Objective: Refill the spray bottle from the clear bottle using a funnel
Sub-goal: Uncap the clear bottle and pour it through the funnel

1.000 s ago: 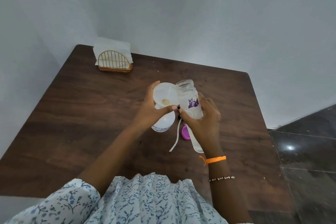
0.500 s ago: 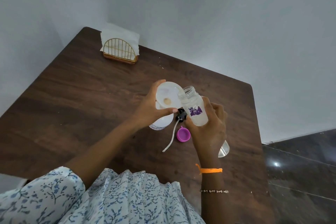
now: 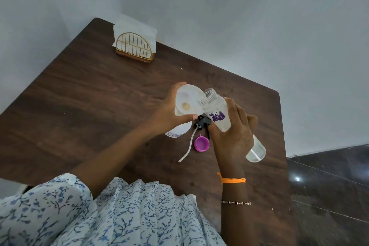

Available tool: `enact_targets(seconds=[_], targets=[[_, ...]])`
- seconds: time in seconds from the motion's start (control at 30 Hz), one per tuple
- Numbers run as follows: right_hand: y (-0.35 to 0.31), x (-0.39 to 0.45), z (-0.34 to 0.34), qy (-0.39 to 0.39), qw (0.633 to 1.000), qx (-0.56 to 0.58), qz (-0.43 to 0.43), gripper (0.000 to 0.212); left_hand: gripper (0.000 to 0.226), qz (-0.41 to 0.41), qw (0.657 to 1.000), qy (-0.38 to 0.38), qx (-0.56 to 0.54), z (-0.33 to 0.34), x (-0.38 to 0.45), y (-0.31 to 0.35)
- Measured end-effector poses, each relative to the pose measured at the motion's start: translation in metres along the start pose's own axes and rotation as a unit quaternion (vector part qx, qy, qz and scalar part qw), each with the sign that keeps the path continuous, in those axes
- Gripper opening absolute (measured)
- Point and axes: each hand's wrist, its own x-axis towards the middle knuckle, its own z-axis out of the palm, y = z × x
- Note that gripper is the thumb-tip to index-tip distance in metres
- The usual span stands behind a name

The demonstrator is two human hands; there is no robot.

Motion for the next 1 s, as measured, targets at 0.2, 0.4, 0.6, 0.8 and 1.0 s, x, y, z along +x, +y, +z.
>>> enact_targets(seconds=[0.2, 0.4, 0.6, 0.8, 1.0], targets=[[0.005, 0.009, 0.001, 0.009, 0.999, 0.001, -0.036, 0.064, 0.088, 0.001, 1.0, -0.013, -0.007, -0.003, -0.002, 0.001], [0.008, 0.012, 0.005, 0.014, 0.997, -0.016, -0.068, 0.063, 0.088, 0.002, 1.0, -0.019, 0.005, -0.003, -0.002, 0.002], [0.009, 0.012, 0.008, 0.025, 0.995, -0.034, -0.085, 0.063, 0.087, -0.003, 1.0, -0.027, -0.001, -0.004, -0.003, 0.003], [0.009, 0.015, 0.008, 0.028, 0.993, -0.04, -0.106, 0.065, 0.087, 0.001, 0.999, -0.03, -0.014, -0.005, -0.003, 0.004], [0.011, 0.016, 0.009, 0.026, 0.991, -0.049, -0.12, 0.065, 0.087, 0.001, 1.0, -0.028, -0.008, -0.005, -0.003, 0.003]])
